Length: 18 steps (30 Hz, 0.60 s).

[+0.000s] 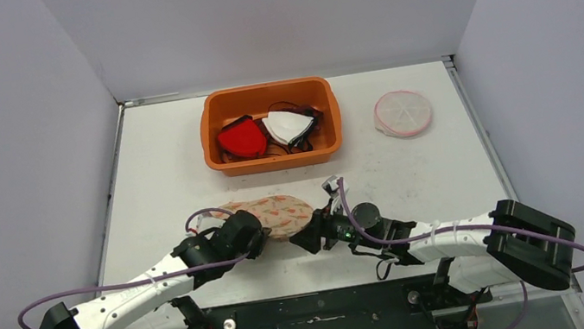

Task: Unzip the laundry bag and remove the bra
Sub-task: Pick up the laundry bag at the center of the board, then unzip the laundry bag at the center of the board.

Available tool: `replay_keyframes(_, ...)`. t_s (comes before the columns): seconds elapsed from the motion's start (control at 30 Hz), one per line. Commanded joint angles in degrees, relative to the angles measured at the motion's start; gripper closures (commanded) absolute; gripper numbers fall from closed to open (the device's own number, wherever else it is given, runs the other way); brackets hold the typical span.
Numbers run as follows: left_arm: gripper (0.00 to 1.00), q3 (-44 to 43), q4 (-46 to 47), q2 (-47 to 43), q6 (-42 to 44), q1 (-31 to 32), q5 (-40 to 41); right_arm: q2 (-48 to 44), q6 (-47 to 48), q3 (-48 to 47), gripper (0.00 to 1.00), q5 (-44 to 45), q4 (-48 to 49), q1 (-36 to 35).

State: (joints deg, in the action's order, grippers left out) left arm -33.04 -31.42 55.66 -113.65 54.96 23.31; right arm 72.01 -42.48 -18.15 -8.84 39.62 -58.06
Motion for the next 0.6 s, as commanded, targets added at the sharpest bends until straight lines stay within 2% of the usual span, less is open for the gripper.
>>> replay_keyframes(0.0,1.0,-2.0,1.8,-1.1,0.5,-0.2,-2.1,0.8,1.6,-0.1,0.45,-1.4,5.1,0.5)
replay_keyframes(0.4,1.0,-1.9,2.3,-1.0,0.6,-0.4,-2.0,2.0,0.8,0.7,0.59,-3.1,7.0,0.4)
replay_keyframes(0.57,1.0,-1.7,2.4,-0.9,0.5,-0.4,-1.9,2.0,0.4,1.3,0.58,-4.2,7.8,0.3)
